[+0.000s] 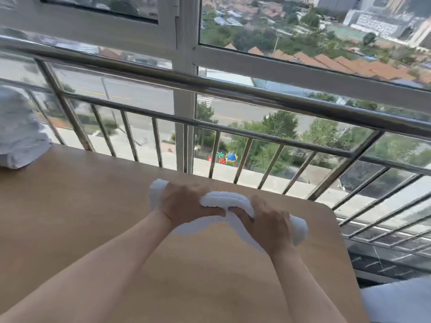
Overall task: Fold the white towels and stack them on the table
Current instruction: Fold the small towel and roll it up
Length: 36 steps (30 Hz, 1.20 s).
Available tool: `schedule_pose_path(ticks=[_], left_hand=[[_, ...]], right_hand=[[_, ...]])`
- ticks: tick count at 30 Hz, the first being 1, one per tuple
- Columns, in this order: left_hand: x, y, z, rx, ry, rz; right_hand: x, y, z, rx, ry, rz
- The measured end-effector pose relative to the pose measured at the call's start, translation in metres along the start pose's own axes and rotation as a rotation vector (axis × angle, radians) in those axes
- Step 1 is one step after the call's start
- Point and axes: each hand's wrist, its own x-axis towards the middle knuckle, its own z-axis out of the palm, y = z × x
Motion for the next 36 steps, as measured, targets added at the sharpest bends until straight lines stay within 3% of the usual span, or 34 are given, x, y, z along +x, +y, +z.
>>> schedule_pose_path(ticks=[10,20,27,36], left_hand=[[-0.147,-0.157,-0.174,0.112,0.113,-0.165],[-0.235,-0.293,-0.269,0.219,0.193,-0.363],[-0.247,-0.393,-0.302,0.33,0.177,-0.473],[-0.201,-0.542,-0.365,0.473,0.147,-0.428]], right_hand=[[0.037,-0.251,-0.006,0.079,-0.044,-0.241],[0.099,-0.428,0.036,0.179,-0.012,-0.41],[0.163,-0.521,0.096,0.29,0.022,-0.438],[0.284,-0.613,0.137,0.419,0.071,-0.401]])
